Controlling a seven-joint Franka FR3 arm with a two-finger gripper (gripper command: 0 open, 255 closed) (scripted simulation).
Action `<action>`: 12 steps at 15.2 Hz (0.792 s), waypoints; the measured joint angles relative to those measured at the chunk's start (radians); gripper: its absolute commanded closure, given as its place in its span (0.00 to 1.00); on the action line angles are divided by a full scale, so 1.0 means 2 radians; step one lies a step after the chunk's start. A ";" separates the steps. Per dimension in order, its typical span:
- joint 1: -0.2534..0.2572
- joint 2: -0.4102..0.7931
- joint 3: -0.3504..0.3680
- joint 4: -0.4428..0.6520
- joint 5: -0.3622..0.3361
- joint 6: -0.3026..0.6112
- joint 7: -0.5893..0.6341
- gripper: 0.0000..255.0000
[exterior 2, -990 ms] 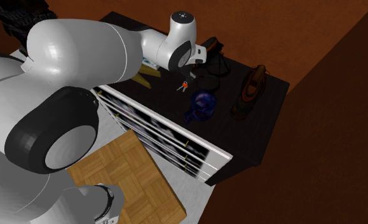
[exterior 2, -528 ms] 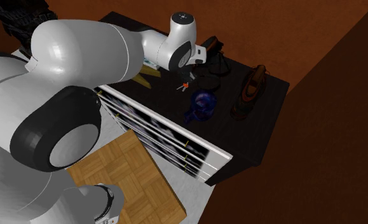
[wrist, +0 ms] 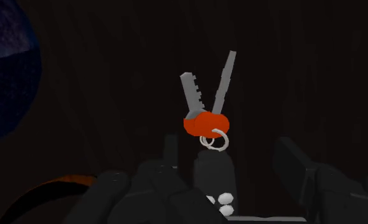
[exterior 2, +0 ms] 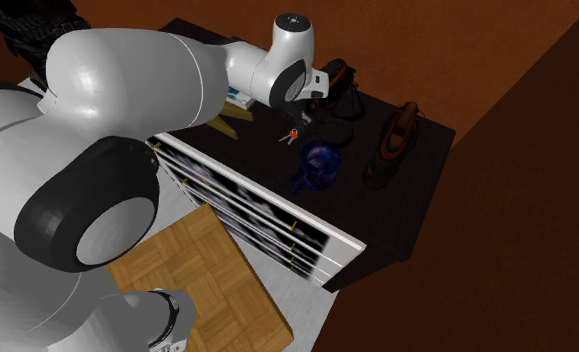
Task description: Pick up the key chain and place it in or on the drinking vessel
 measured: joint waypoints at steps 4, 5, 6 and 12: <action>0.019 0.039 -0.010 0.080 -0.033 -0.070 0.040 0.00; 0.020 0.043 -0.010 0.083 -0.035 -0.070 0.043 0.00; 0.021 0.047 -0.011 0.084 -0.037 -0.067 0.044 0.00; 0.023 0.059 -0.009 0.080 -0.041 -0.044 0.046 0.00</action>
